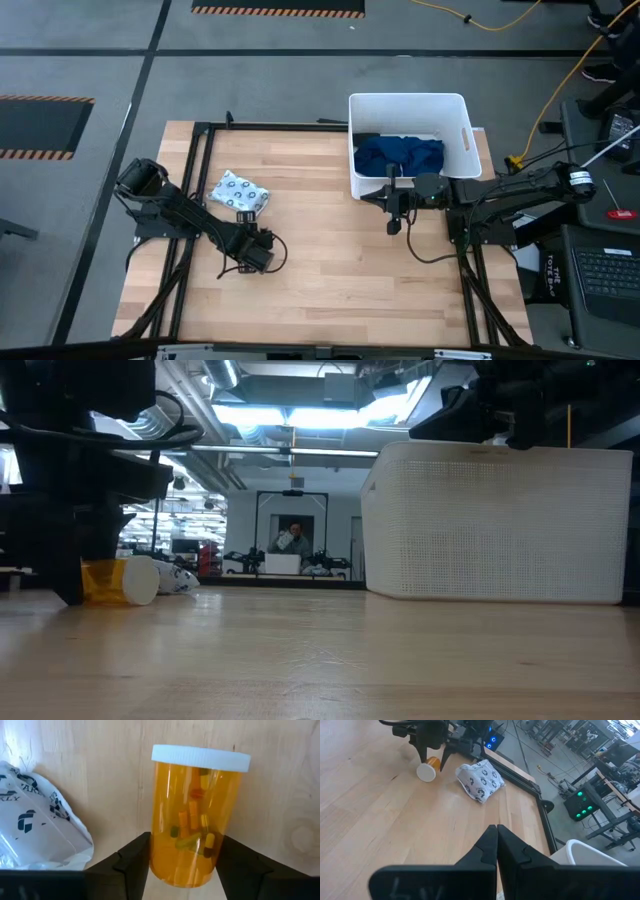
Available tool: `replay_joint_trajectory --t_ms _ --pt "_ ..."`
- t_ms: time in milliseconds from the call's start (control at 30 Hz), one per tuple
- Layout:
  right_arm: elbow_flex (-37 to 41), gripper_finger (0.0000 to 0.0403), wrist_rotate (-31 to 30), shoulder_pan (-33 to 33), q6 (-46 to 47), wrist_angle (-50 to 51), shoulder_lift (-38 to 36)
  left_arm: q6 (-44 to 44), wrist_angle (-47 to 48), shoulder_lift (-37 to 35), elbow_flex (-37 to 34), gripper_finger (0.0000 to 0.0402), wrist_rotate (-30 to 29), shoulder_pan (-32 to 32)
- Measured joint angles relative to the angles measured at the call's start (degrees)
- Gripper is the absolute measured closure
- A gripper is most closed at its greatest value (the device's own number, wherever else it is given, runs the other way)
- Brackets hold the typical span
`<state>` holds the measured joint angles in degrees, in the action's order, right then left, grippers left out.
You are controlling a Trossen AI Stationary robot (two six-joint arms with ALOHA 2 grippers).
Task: Pick & place medical supplies in basket/bin
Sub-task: Put the orange pill bottle into the white container
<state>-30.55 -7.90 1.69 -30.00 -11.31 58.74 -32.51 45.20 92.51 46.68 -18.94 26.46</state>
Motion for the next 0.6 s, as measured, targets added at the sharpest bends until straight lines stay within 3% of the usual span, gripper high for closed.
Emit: replay_joint_trajectory --t_ms 333,600 --pt "0.01 0.04 0.0 0.0 -0.01 -0.02 0.0 1.92 -1.19 0.07 2.66 0.0221 0.36 0.02" --pt "-0.01 0.04 0.0 -0.02 -0.11 -0.15 0.0 8.07 -1.64 -5.02 6.13 0.0214 -5.27 -0.65"
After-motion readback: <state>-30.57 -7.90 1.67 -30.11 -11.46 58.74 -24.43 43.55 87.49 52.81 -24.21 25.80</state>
